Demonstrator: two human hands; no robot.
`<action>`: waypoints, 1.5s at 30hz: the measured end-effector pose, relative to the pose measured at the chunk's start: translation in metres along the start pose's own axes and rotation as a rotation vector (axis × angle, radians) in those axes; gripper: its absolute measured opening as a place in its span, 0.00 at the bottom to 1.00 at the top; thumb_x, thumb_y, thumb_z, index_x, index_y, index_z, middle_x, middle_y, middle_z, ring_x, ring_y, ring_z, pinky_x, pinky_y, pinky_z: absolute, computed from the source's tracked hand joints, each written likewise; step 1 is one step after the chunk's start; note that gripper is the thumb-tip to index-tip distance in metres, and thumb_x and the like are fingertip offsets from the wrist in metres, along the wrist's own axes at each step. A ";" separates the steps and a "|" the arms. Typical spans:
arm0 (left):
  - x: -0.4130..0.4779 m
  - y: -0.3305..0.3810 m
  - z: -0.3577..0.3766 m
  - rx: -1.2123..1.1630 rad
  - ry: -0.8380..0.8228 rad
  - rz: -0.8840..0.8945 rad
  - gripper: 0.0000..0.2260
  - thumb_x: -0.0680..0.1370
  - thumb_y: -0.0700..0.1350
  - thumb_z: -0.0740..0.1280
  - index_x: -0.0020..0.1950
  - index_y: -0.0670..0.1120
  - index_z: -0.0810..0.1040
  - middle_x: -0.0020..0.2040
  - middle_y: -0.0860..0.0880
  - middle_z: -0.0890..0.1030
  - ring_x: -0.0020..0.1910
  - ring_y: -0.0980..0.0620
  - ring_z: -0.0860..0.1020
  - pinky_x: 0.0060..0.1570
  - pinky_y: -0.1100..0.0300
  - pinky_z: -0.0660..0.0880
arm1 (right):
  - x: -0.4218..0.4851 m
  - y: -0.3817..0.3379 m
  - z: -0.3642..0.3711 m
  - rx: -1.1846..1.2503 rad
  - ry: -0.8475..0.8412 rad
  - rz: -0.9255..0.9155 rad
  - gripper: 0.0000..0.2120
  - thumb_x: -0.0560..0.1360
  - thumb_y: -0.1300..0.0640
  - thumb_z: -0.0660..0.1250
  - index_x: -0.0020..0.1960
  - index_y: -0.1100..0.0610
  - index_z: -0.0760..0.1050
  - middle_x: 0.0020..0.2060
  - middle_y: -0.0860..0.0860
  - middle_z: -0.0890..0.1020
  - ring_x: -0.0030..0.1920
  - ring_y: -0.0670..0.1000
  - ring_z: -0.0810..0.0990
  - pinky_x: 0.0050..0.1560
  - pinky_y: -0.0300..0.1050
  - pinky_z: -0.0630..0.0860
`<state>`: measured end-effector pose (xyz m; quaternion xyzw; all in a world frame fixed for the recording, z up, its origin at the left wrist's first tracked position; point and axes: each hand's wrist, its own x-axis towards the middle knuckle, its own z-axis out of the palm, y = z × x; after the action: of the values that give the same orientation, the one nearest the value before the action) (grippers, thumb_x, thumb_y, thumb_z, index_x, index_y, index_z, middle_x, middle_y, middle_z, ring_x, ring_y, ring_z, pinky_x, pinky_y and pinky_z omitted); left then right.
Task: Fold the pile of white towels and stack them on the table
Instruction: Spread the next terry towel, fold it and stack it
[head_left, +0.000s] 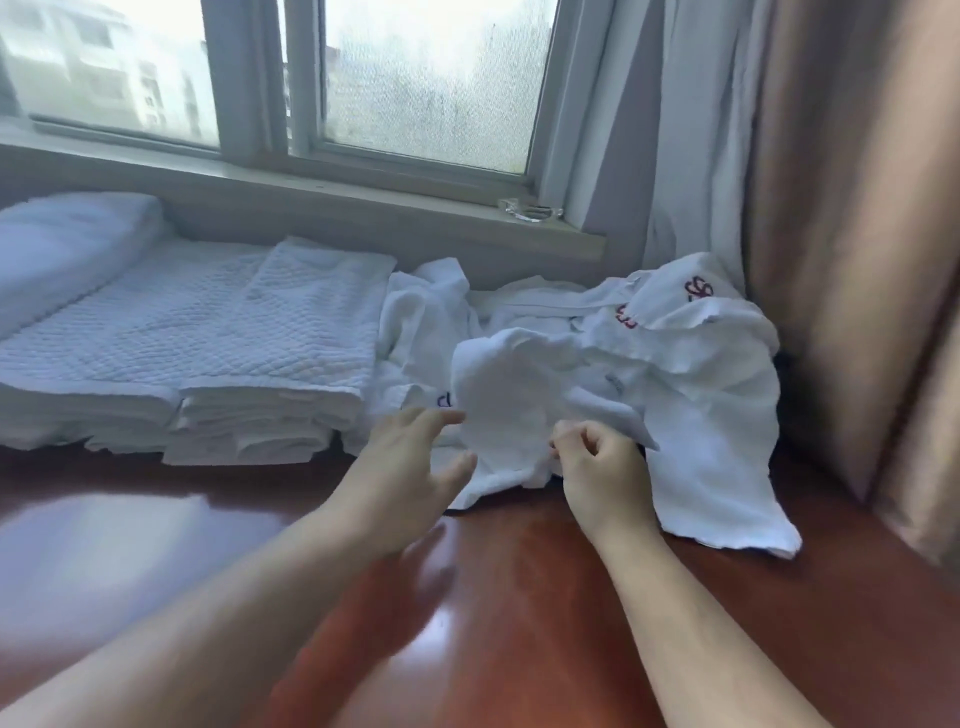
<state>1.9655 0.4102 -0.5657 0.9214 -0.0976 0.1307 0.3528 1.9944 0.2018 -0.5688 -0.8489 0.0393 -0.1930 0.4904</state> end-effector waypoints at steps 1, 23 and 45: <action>0.007 0.003 0.009 0.027 0.036 0.008 0.25 0.79 0.56 0.66 0.76 0.55 0.67 0.75 0.53 0.66 0.74 0.52 0.59 0.74 0.58 0.56 | 0.006 0.005 0.007 0.027 0.018 0.018 0.18 0.79 0.48 0.64 0.36 0.57 0.79 0.33 0.50 0.83 0.39 0.51 0.81 0.46 0.50 0.77; 0.048 -0.048 0.024 0.072 0.288 -0.238 0.36 0.78 0.37 0.64 0.82 0.44 0.51 0.81 0.44 0.56 0.80 0.45 0.54 0.76 0.52 0.57 | 0.024 -0.003 0.067 0.315 -0.294 0.022 0.24 0.86 0.50 0.54 0.45 0.62 0.82 0.38 0.57 0.86 0.36 0.51 0.83 0.38 0.42 0.80; 0.012 -0.046 -0.012 -0.593 -0.015 -0.343 0.16 0.79 0.54 0.57 0.47 0.56 0.85 0.49 0.49 0.85 0.46 0.53 0.80 0.55 0.56 0.76 | 0.029 0.005 0.068 0.229 -0.232 -0.123 0.29 0.82 0.40 0.51 0.51 0.58 0.84 0.45 0.51 0.87 0.50 0.45 0.84 0.56 0.41 0.78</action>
<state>1.9874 0.4509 -0.5824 0.7828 0.0223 0.0287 0.6212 2.0467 0.2473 -0.5948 -0.8050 -0.0917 -0.1265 0.5723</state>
